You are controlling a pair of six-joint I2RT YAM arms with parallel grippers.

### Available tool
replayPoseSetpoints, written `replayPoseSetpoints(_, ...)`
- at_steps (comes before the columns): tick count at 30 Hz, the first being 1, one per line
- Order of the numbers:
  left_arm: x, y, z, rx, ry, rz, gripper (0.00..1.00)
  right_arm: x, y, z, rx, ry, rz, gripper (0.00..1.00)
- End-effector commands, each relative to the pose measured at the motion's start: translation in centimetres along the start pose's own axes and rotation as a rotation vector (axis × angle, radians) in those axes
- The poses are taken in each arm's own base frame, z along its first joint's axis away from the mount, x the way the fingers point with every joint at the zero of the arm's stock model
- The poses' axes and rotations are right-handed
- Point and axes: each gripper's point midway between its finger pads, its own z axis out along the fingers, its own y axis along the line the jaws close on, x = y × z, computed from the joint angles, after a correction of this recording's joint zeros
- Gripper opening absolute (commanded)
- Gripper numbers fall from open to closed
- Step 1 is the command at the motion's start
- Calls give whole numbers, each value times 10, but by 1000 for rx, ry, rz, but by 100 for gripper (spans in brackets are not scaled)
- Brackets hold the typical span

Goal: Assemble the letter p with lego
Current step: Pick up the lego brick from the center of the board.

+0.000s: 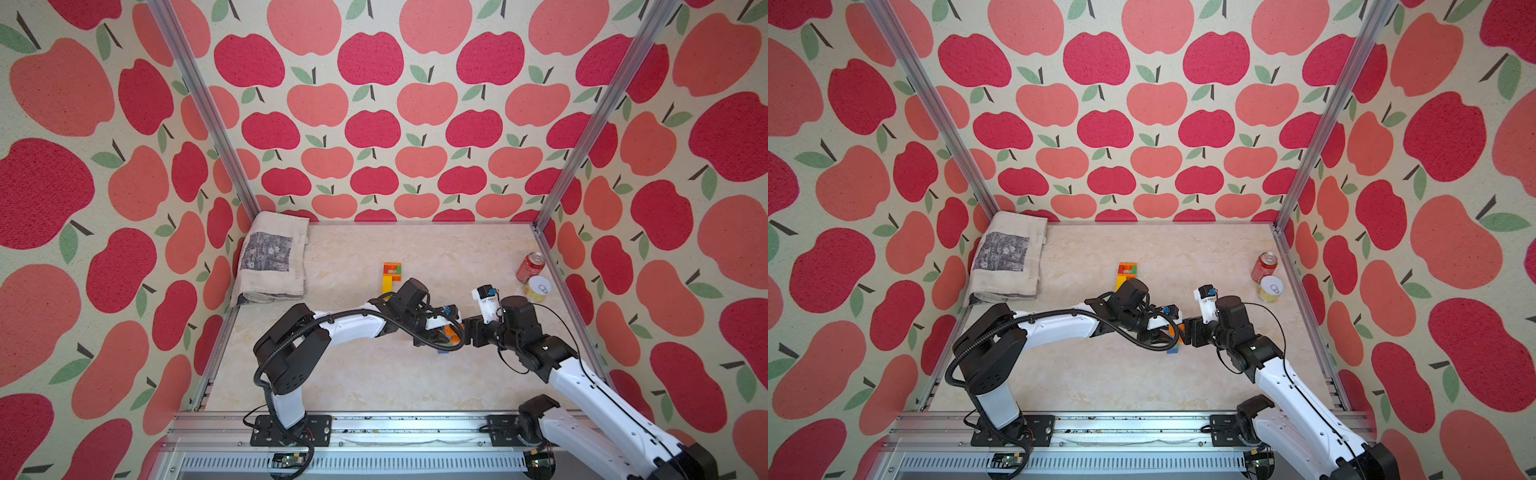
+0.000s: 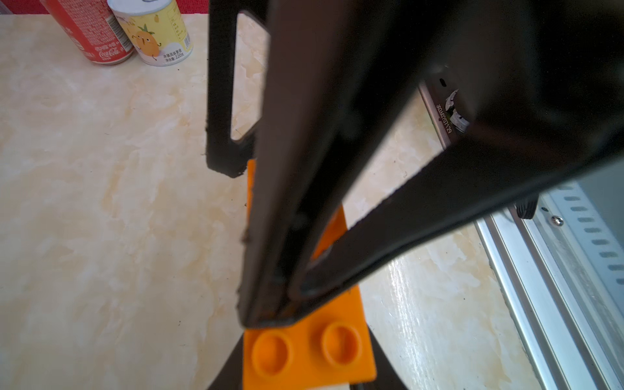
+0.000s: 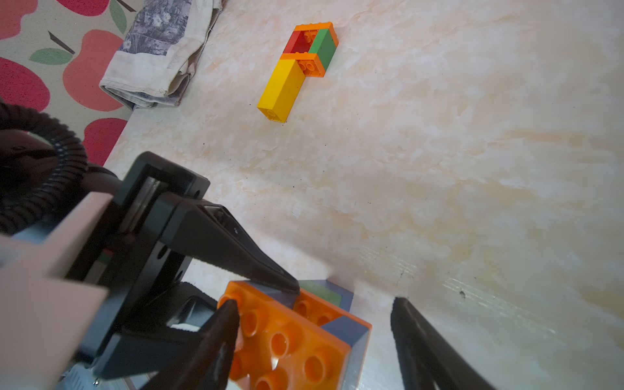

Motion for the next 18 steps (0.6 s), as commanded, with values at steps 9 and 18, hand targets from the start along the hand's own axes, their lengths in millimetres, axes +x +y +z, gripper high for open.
replayPoseSetpoints(9, 15, -1, 6, 4, 37, -47, 28, -5, 3, -28, 26, -70, -36, 74)
replayPoseSetpoints(18, -2, 41, -14, -113, -94, -291, 28, -16, -1, -45, 52, -235, -122, 71)
